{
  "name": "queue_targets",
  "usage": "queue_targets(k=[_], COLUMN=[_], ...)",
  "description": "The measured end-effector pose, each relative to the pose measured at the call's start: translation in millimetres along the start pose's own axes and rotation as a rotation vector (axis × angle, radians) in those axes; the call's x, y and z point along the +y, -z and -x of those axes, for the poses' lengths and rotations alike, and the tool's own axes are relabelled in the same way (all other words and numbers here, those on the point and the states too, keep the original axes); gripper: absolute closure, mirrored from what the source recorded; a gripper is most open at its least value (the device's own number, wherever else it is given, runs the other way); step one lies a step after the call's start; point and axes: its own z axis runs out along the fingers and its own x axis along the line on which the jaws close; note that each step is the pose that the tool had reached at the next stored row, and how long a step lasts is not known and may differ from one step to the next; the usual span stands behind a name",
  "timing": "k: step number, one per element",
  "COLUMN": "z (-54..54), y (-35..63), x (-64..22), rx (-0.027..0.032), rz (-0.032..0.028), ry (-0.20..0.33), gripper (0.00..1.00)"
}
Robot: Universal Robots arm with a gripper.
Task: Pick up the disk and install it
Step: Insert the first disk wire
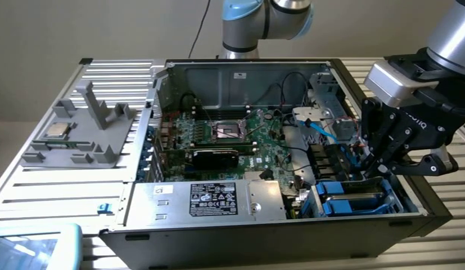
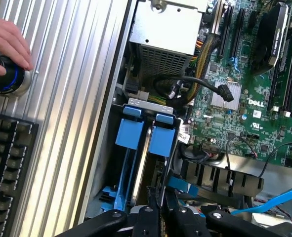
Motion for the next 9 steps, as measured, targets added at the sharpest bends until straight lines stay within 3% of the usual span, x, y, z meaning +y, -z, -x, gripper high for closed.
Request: queue_targets(k=[9], z=[3.6], y=[-0.9], x=[0.0], rx=[0.0033], rz=[-0.0004], ry=[-0.006], gripper=[0.84])
